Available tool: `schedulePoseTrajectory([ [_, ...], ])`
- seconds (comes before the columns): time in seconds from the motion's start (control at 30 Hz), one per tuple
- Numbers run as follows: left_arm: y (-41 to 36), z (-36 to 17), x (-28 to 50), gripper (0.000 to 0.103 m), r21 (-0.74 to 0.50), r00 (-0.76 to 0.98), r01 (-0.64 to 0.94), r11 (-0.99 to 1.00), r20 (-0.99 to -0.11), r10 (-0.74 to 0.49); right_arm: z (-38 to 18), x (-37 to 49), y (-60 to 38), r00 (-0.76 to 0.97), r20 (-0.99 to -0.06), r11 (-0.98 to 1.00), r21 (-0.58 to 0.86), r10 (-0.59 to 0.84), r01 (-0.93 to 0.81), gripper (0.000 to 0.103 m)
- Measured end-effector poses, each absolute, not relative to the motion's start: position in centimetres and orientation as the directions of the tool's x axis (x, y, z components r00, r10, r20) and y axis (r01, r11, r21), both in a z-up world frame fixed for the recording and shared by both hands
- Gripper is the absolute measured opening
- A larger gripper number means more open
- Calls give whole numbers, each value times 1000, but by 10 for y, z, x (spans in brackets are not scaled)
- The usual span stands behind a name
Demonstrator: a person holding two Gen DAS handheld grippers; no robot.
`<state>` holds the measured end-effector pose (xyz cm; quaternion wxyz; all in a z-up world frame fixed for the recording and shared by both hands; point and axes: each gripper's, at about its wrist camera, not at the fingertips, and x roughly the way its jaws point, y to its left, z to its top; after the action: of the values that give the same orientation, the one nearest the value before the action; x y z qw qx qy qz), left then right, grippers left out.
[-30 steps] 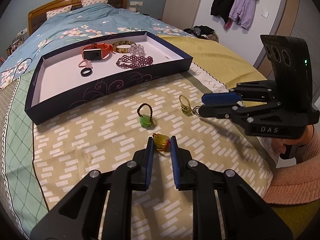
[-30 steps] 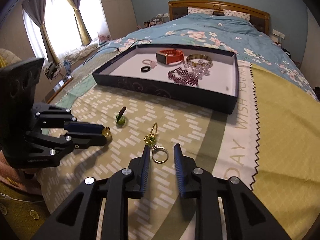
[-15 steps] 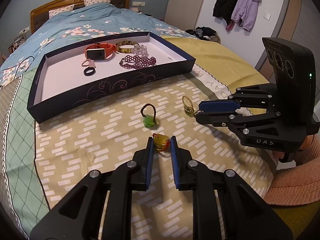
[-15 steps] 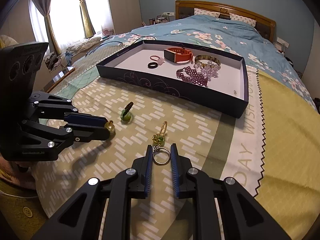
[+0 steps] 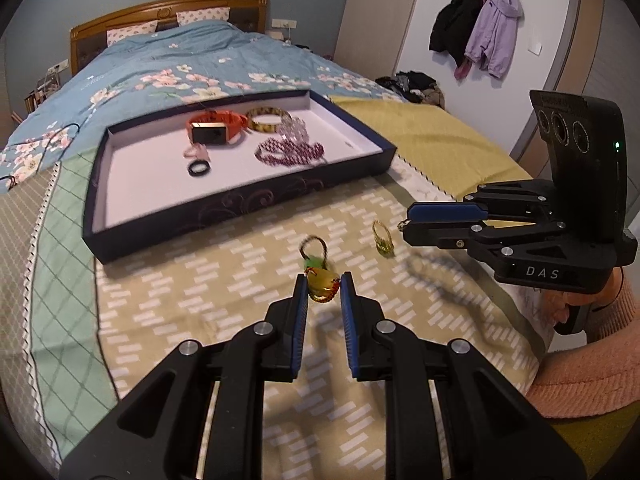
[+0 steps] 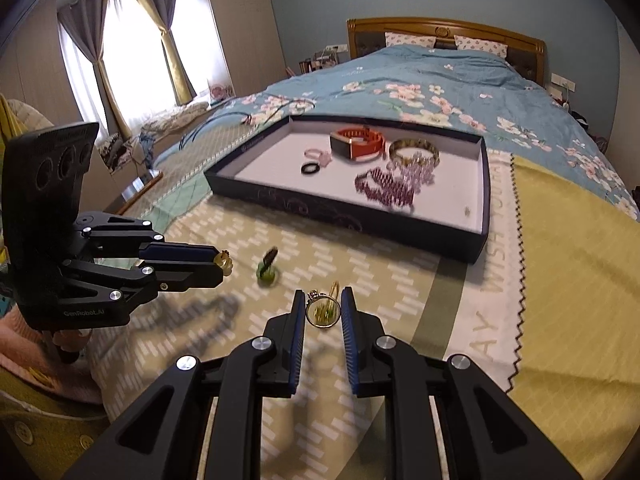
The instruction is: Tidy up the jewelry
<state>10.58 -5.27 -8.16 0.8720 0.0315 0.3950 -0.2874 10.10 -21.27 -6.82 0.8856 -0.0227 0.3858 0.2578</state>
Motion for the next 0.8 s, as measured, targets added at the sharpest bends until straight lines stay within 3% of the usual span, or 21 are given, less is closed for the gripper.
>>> schedulePoseTrajectory([
  [0.8, -43, -45, 150, 17, -97, 640, 473, 876, -646, -417, -42, 160, -208, 629, -629, 866, 152, 457, -477, 16],
])
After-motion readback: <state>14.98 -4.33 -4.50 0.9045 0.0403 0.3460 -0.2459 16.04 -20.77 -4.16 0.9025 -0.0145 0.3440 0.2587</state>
